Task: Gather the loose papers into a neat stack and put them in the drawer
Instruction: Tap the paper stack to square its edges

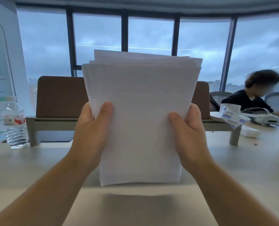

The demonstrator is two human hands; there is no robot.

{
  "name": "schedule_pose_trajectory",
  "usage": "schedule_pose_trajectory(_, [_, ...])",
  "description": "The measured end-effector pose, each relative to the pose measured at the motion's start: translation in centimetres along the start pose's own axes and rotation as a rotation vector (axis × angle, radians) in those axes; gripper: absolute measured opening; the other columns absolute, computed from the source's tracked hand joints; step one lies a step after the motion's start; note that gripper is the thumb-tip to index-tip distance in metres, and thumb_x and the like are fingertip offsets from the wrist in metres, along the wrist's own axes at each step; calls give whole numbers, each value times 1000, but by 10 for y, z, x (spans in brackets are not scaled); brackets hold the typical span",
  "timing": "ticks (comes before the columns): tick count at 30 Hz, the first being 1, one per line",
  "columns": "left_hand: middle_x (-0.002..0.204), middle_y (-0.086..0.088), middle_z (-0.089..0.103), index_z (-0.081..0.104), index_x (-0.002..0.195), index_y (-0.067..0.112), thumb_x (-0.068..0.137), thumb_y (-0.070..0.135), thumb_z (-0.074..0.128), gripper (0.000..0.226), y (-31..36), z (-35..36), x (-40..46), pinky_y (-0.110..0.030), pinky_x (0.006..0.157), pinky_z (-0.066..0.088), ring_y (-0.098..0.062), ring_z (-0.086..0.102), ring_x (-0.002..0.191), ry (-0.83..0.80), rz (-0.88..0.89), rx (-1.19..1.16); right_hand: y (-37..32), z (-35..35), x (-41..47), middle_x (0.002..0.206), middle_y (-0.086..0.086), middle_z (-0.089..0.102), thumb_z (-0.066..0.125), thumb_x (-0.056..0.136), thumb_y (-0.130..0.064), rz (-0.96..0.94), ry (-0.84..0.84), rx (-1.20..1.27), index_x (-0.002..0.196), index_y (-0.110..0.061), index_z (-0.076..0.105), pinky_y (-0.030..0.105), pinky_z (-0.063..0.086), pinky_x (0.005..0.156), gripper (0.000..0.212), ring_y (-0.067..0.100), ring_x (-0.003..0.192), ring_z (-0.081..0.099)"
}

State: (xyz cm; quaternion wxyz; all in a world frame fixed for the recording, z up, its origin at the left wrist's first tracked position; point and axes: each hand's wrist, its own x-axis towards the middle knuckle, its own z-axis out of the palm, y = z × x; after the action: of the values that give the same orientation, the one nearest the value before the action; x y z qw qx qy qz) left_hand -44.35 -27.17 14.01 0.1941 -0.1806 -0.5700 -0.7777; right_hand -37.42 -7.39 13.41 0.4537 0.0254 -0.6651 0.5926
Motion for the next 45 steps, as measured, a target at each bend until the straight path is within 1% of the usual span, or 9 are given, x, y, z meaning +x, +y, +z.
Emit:
schedule_pose_trajectory(7, [96, 3, 73, 62, 89, 36, 90, 62, 57, 27, -24, -10, -8, -57, 86, 60, -29, 71, 94, 80, -72, 73, 14, 1, -13, 95, -20, 67, 57, 98, -20, 64, 15, 2, 108, -36, 53, 29, 54, 71, 19, 1, 83, 67])
schedule_pose_trajectory(15, [79, 19, 69, 59, 97, 31, 106, 43, 48, 19, -7, 3, -9, -27, 63, 47, 9, 64, 65, 24, 23, 170, -4, 3, -6, 94, -30, 65, 56, 97, -21, -4, 43, -3, 107, -40, 52, 15, 50, 66, 22, -7, 82, 64])
schedule_pose_trajectory(18, [82, 23, 72, 55, 100, 36, 103, 46, 52, 10, -1, 3, -5, -31, 65, 53, 3, 70, 69, 1, 14, 129, -10, 0, -3, 99, -27, 66, 56, 96, -23, -10, 20, 3, 106, -46, 54, 24, 54, 73, 24, -3, 88, 66])
schedule_pose_trajectory(27, [90, 15, 76, 64, 104, 37, 101, 48, 61, 12, -16, -9, -13, -40, 70, 58, -15, 74, 83, -25, 93, 362, 14, 3, -13, 94, -15, 69, 57, 96, -14, 114, -21, -68, 106, -29, 55, 10, 48, 60, 18, -7, 79, 64])
schedule_pose_trajectory(32, [90, 5, 79, 65, 117, 37, 90, 66, 57, 41, -21, -14, -2, -63, 65, 62, -32, 77, 76, 69, 128, 476, 18, -6, -3, 101, -12, 74, 62, 91, -23, 236, -126, -77, 106, -35, 60, 31, 61, 76, 20, 6, 89, 71])
schedule_pose_trajectory(38, [83, 14, 75, 70, 94, 37, 75, 73, 62, 41, -37, -8, 3, -54, 77, 59, -16, 65, 71, 358, -109, 120, 24, -27, 4, 101, 3, 79, 78, 72, -30, 567, -211, -68, 107, -24, 71, 44, 65, 80, 36, 23, 87, 77])
schedule_pose_trajectory(40, [80, 29, 74, 72, 86, 52, 84, 53, 64, 8, -23, 1, -10, -45, 83, 55, -11, 67, 79, 395, -106, 0, 31, -33, 5, 107, 11, 79, 77, 81, -21, 691, -173, 145, 116, -14, 70, 40, 63, 79, 36, 26, 91, 76])
schedule_pose_trajectory(43, [100, 5, 79, 70, 107, 29, 81, 50, 69, 33, -29, 3, -14, -59, 86, 60, -32, 76, 93, 387, -180, -66, 33, -27, -3, 112, 18, 78, 68, 93, -10, 836, -139, 532, 122, -5, 65, 46, 61, 89, 30, 34, 105, 74])
schedule_pose_trajectory(45, [108, -3, 75, 65, 113, 23, 88, 45, 71, 34, -34, 2, -16, -48, 84, 61, -32, 73, 97, 371, -249, -106, 35, -17, -16, 111, 20, 78, 65, 94, -5, 858, -144, 606, 123, -5, 64, 51, 59, 93, 29, 38, 107, 73])
